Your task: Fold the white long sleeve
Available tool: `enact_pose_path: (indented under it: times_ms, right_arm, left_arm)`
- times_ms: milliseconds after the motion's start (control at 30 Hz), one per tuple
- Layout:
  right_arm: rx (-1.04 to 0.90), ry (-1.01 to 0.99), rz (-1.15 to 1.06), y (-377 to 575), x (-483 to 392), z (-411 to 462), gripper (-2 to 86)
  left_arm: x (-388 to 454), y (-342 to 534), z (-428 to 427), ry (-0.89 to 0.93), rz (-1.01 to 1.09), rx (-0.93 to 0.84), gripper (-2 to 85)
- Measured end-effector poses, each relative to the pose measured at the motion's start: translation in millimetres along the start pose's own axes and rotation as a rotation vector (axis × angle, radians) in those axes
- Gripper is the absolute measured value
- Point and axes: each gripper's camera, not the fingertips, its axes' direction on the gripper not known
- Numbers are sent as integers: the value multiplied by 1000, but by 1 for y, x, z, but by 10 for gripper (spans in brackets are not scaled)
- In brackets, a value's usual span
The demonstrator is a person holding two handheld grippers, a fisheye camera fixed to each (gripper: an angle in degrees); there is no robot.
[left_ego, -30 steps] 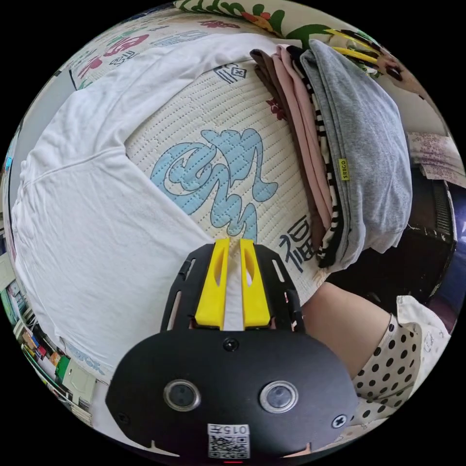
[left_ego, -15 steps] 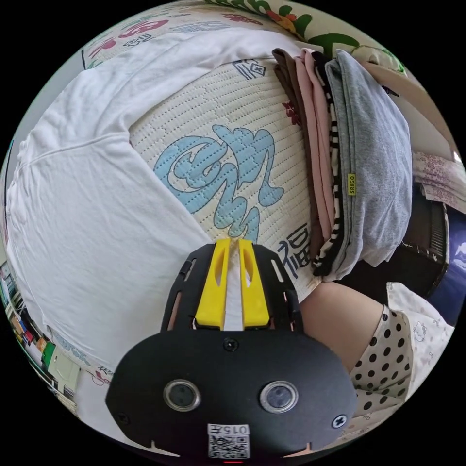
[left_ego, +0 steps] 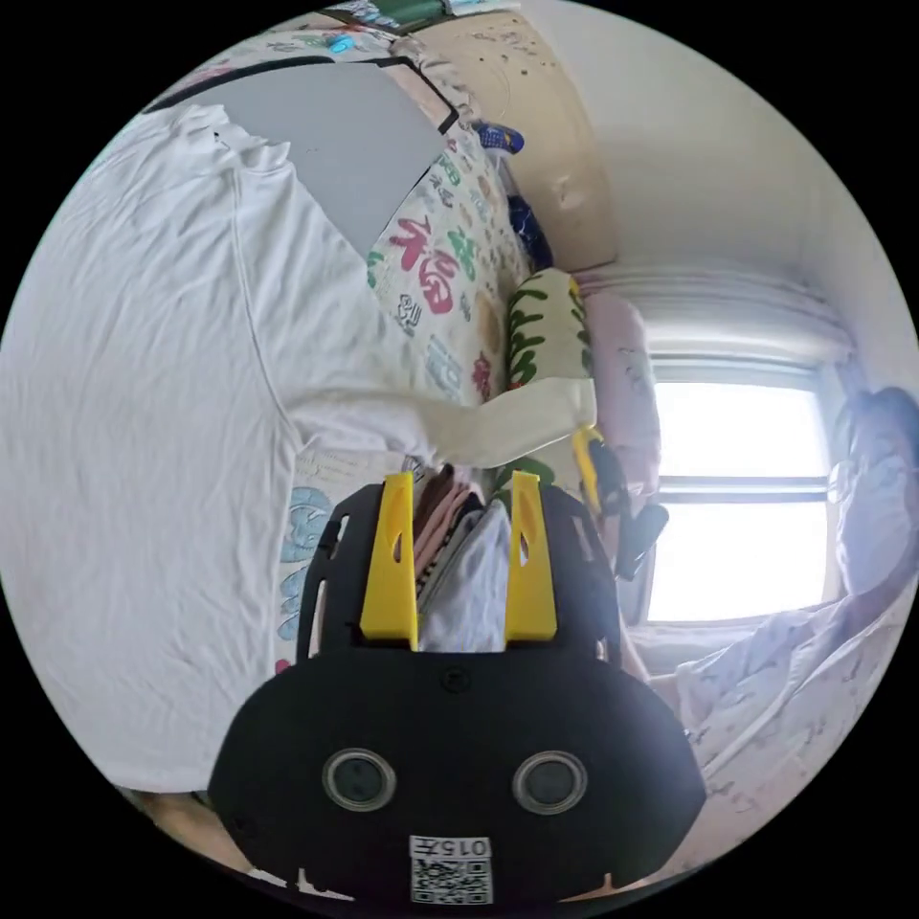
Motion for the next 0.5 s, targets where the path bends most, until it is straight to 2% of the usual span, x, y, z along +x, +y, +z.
enact_pose_path:
  times_ms: [167, 333, 433, 500]
  right_arm:
    - [-201, -9, -193, 103, -84, 91, 10]
    - [-275, 14, -300, 190, -135, 143, 10]
    - [-303, 21, -349, 233, -159, 167, 8]
    - [-322, 9, -394, 261, -180, 185, 7]
  left_arm:
    - [50, -8, -30, 169, -100, 76, 181]
    - [70, 13, -51, 196, -300, 4, 166]
    - [103, 34, -78, 227, -295, -3, 109]
    - [134, 45, -109, 267, -226, -19, 9]
